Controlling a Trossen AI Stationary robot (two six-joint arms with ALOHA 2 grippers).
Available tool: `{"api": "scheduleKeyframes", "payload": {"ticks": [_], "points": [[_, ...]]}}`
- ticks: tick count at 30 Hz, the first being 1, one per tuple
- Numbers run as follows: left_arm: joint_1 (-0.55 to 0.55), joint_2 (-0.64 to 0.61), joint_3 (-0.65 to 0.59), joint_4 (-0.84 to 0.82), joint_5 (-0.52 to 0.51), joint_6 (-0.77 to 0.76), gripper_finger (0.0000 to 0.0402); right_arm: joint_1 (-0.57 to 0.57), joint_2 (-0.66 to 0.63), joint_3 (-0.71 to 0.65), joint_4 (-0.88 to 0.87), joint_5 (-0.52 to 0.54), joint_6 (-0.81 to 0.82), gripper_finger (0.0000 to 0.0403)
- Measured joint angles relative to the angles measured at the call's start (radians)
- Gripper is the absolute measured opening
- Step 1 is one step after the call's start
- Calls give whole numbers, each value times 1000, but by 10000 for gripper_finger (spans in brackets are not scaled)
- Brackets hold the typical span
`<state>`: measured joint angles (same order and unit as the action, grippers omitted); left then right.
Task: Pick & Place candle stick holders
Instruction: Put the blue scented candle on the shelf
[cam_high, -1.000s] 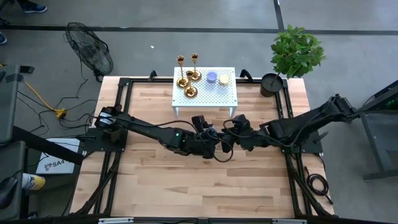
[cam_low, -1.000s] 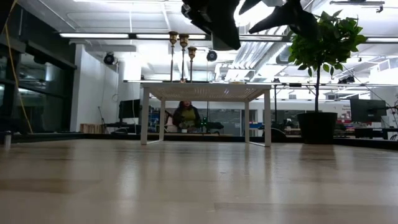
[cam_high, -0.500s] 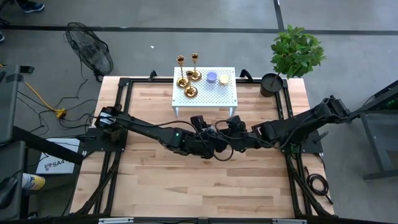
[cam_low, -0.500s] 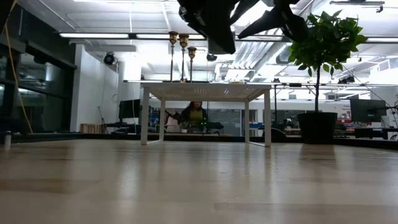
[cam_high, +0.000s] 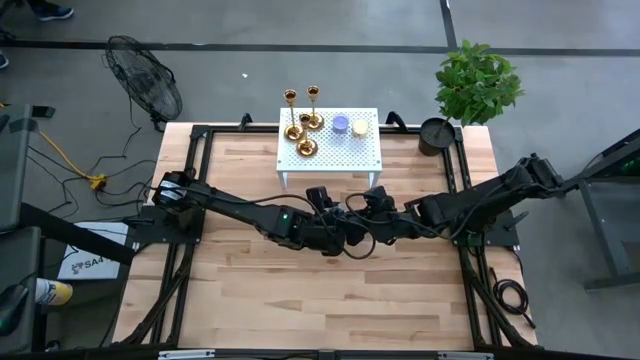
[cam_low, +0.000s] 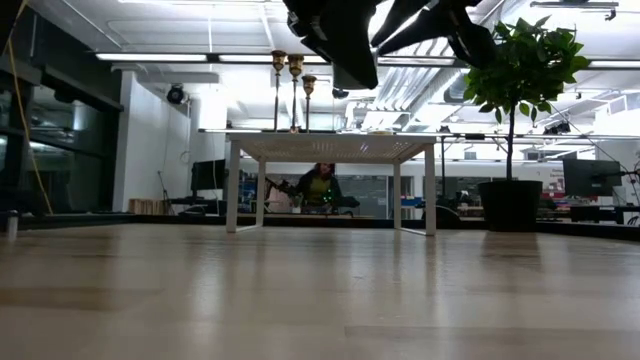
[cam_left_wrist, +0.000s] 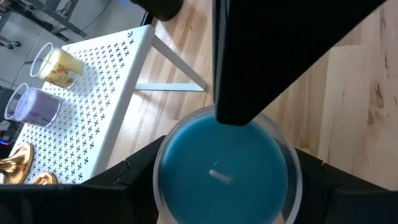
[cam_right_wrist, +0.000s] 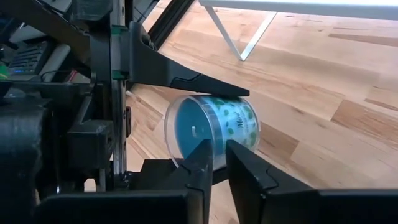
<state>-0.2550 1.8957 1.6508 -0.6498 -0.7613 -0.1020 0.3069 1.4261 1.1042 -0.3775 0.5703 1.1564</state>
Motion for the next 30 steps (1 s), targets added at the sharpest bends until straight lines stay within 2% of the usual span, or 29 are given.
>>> {"api": "scheduleKeyframes", "payload": {"ticks": [6,11,16,24,30], "points": [[0,0,0,1,1,0,240,0,0,0,0,-9,0,20],[0,0,0,1,12,0,240,0,0,0,0,-23,1,19],[0,0,0,2,15,0,240,0,0,0,0,-37,-1,32],[0,0,0,4,7,17,240,-26,0,0,0,-88,-4,80],[1,0,0,3,6,19,240,-32,0,0,-1,-78,-4,72]]}}
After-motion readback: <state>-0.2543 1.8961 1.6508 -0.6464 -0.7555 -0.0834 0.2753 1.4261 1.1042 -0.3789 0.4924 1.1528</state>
